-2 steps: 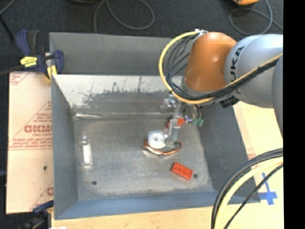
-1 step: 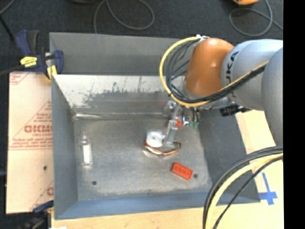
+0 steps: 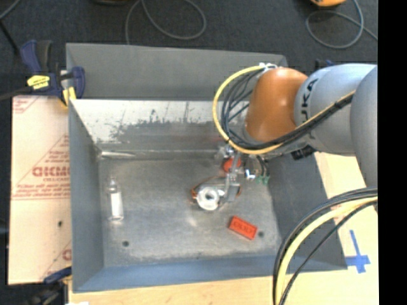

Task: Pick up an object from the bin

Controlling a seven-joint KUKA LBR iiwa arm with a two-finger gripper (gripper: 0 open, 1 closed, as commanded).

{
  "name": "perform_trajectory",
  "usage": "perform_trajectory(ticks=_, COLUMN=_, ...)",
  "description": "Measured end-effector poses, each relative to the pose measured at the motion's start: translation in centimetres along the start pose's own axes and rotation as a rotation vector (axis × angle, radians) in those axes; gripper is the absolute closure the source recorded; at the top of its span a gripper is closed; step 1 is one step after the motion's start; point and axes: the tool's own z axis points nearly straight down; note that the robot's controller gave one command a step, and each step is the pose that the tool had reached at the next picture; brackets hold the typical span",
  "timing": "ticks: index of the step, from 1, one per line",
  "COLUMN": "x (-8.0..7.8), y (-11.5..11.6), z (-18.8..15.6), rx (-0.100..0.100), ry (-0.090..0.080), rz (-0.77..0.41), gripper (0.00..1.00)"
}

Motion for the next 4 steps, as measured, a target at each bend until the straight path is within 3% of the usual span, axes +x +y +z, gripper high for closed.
perform_trajectory(ticks=2, x=0.3, y=-0.5, z=1.7, rx=-0.002, ry=0.001, rz=0.022, gripper=0.00)
perform_trajectory(ticks=3, x=1.3, y=0.3, z=2.7, rx=0.002, ry=-0.001, rz=-0.074, gripper=0.00)
perform_trajectory(ticks=4, x=3.1, y=3.3, z=3.4, rx=-0.002, ry=-0.001, rz=-0.187, gripper=1.00)
